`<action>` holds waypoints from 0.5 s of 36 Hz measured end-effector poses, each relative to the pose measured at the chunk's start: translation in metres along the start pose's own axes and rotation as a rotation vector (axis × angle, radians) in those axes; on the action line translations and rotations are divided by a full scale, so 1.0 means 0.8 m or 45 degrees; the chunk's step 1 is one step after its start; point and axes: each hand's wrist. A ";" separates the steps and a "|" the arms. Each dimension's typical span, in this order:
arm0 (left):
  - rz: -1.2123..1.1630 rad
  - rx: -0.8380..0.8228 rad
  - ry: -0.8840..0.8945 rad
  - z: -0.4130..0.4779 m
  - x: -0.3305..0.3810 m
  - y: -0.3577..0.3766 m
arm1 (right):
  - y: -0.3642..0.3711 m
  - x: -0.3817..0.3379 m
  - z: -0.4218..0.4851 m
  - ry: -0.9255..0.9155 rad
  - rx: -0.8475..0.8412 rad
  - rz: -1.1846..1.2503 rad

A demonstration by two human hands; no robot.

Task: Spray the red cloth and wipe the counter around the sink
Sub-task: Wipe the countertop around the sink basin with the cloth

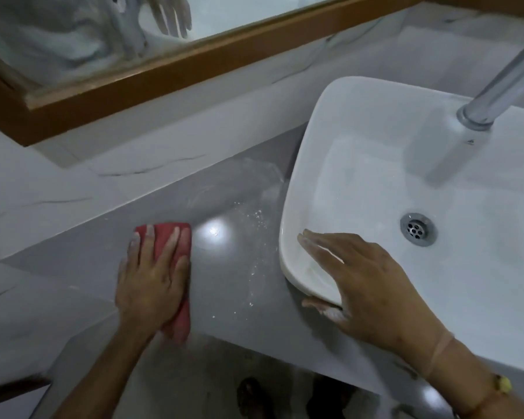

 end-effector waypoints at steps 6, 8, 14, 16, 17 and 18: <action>0.026 0.036 0.033 0.089 0.065 -0.011 | 0.004 0.004 0.000 -0.011 0.027 -0.012; -0.026 0.022 0.109 0.109 0.117 -0.009 | 0.001 0.004 0.003 -0.002 0.047 -0.035; -0.009 -0.111 0.690 -0.013 0.147 0.036 | 0.003 -0.002 -0.008 0.014 0.097 -0.042; -0.026 -0.186 0.669 -0.058 0.098 0.034 | 0.002 -0.002 -0.004 0.012 0.107 -0.037; 0.025 -0.196 0.640 -0.069 0.071 0.033 | 0.003 -0.003 -0.005 0.000 0.110 -0.041; 0.112 -0.183 0.621 -0.062 0.046 0.030 | 0.002 -0.002 -0.002 -0.002 0.117 -0.031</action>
Point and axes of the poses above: each hand's wrist, its own z-axis towards the middle knuckle, its own y-axis out of the palm, x = y × z, and after that the axes turned 6 degrees about y, right-handed
